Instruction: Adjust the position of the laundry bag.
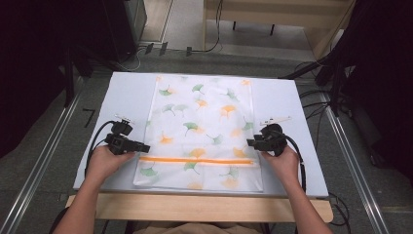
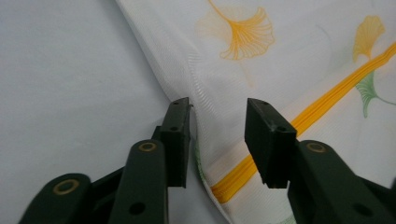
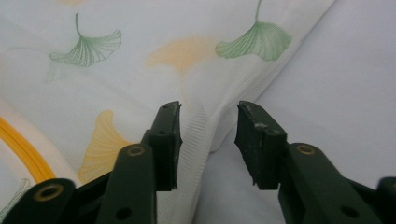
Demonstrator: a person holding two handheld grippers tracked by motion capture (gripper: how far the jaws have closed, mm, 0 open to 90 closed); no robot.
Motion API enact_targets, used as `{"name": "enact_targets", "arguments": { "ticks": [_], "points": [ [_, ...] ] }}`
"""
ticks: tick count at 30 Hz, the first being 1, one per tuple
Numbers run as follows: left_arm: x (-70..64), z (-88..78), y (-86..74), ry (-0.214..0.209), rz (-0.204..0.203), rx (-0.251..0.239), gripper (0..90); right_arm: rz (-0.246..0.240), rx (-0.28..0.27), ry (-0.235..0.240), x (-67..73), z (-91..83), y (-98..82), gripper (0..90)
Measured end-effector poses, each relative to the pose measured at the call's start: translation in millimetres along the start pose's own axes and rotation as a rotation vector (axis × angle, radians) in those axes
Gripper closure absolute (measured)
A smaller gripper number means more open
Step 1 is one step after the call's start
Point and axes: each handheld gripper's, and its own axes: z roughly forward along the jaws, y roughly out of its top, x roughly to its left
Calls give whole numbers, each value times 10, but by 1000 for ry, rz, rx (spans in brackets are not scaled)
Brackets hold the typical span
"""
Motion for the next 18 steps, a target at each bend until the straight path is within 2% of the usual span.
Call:
{"name": "enact_targets", "arguments": {
  "ticks": [2, 3, 4, 6, 8, 11, 16, 18],
  "points": [
    [-5, -35, -2, -1, 1, -29, 570, -2, -23, -19, -4, -51, 7, 657],
    [-11, -69, -1, -6, -14, -58, 525, 16, -41, -16, -13, -99, 11, 735],
    [-11, -69, -1, -6, -14, -58, 508, 16, -41, -16, -13, -99, 11, 735],
    [-23, -102, 2, -10, -15, -73, 478, 40, -42, 7, 1, -137, 18, 875],
    [-46, -125, 8, -19, -8, -78, 465, 42, -35, 18, 7, -127, 19, 900],
    [-108, -133, 25, -28, 11, -94, 436, 28, 8, 35, 31, -72, 12, 900],
    [-217, -85, 66, -46, 53, -83, 416, 16, 48, 39, 44, 13, -21, 900],
    [-234, -73, 75, -51, 61, -78, 413, 14, 49, 38, 34, 23, -30, 900]
  ]
}}
